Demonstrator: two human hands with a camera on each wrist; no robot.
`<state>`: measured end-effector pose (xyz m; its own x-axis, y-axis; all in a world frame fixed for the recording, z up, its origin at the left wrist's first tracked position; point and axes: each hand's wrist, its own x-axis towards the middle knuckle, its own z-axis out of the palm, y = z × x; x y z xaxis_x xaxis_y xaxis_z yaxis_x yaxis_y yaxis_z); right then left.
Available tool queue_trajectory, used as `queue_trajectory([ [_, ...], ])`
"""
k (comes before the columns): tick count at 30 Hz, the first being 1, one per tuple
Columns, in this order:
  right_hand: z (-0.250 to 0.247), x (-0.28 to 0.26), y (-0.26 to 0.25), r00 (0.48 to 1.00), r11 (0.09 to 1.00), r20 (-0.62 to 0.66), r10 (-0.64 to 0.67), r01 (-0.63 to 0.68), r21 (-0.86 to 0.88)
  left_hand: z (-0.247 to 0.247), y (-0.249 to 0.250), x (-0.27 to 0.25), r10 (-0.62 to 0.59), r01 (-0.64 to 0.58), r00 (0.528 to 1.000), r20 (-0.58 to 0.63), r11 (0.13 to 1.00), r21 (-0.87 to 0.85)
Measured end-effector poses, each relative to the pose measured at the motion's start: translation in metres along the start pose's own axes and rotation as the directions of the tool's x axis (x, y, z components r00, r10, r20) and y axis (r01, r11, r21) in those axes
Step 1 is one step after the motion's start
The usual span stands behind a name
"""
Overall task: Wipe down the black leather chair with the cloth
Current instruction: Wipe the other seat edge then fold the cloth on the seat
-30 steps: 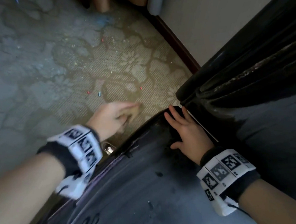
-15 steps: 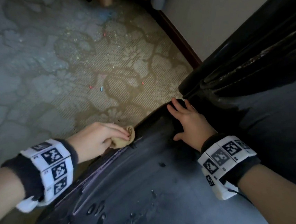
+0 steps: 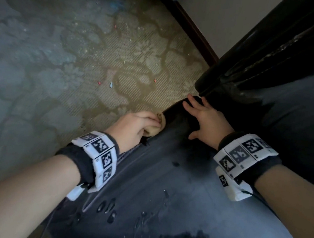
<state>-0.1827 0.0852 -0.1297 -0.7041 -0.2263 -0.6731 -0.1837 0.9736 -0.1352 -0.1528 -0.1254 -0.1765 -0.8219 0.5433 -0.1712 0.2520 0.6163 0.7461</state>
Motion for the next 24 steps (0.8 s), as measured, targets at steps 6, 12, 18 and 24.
queue_trajectory([
  [6, -0.003, 0.002, -0.015, 0.999, 0.992, 0.029, 0.015, -0.011, -0.122, -0.013, -0.020, -0.075, -0.080, 0.084, 0.990, 0.117, 0.996, -0.034],
  [12, 0.004, 0.005, -0.054, 0.972, 0.968, 0.081, -0.220, 0.228, -0.104, -0.045, -0.027, -0.084, -0.375, 0.366, 0.927, 0.002, 0.905, -0.217],
  [18, 0.016, 0.012, -0.079, 0.950, 0.923, 0.130, -0.282, 0.306, -0.235, -0.016, -0.026, -0.056, -0.264, 0.256, 0.965, -0.001, 0.938, -0.235],
  [24, 0.022, 0.014, -0.099, 0.912, 0.915, 0.249, -0.327, 0.372, -0.158, -0.006, -0.045, -0.119, -0.301, 0.309, 0.951, 0.071, 0.915, -0.258],
])
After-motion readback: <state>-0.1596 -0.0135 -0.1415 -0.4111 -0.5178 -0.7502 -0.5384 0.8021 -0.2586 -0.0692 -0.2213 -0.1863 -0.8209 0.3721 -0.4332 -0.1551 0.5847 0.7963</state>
